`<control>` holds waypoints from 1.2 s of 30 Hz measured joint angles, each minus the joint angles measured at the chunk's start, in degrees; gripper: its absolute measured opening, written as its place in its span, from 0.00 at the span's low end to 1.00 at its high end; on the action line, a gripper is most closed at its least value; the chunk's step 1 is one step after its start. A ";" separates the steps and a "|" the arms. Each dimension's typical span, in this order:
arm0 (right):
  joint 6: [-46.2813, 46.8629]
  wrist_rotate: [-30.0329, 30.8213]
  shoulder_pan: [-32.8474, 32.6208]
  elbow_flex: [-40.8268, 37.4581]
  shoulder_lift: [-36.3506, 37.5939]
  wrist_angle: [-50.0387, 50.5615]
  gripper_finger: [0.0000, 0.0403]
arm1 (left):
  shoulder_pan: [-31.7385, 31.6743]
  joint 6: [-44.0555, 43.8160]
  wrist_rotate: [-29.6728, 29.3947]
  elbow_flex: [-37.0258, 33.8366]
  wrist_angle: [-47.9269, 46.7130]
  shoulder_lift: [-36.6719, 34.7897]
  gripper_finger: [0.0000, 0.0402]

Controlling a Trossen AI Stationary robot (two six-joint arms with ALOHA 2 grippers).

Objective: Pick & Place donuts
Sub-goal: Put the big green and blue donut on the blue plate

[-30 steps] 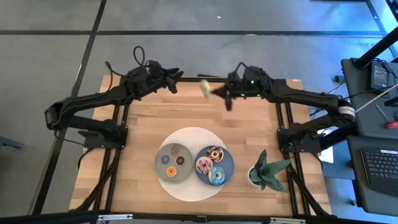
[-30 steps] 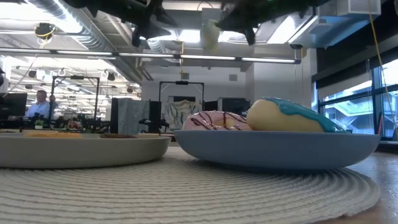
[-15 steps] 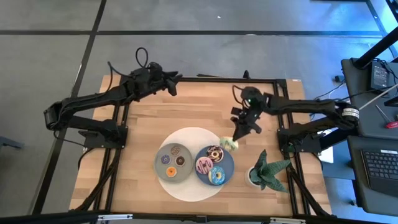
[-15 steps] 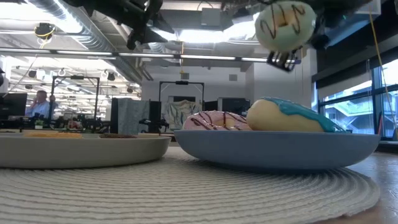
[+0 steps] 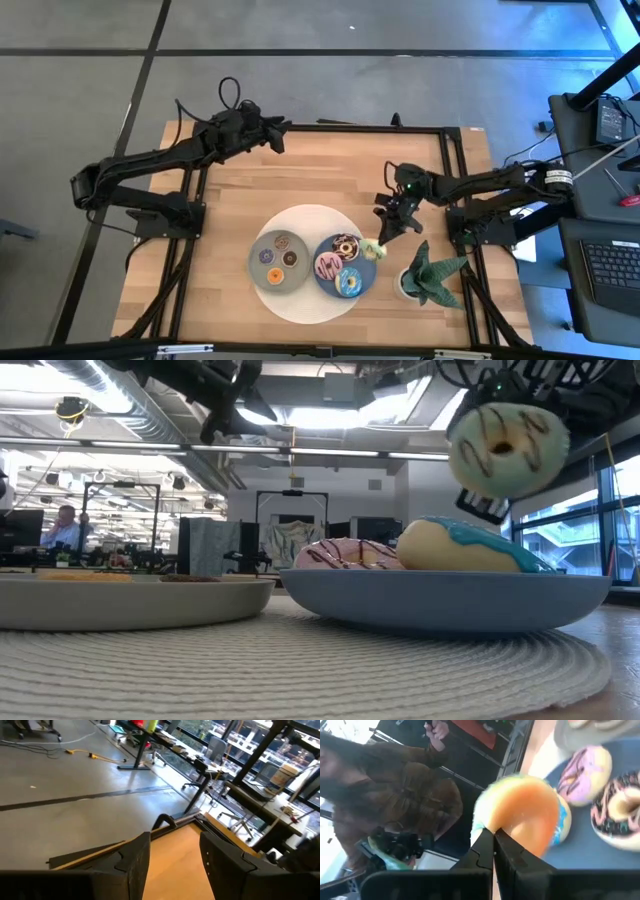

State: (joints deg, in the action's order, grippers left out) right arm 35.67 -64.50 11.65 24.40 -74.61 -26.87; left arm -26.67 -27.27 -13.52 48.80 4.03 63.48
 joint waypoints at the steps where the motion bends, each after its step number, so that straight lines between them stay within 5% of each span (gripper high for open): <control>1: 0.10 0.35 -0.57 0.00 -0.72 -1.70 0.01 | -0.07 -0.01 -0.40 0.00 0.01 0.00 0.42; 13: 2.97 0.95 -6.19 1.28 -13.56 -10.97 0.01 | -0.08 -0.02 -1.81 0.00 -0.06 0.02 0.42; 36: -1.30 -13.15 -9.72 10.62 -28.21 -13.61 0.01 | -0.07 -1.07 -1.88 -0.02 -4.73 0.04 0.42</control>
State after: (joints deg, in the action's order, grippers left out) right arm 34.37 -77.65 1.93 35.02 -102.82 -40.48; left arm -26.74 -28.33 -15.40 48.77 -0.69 63.53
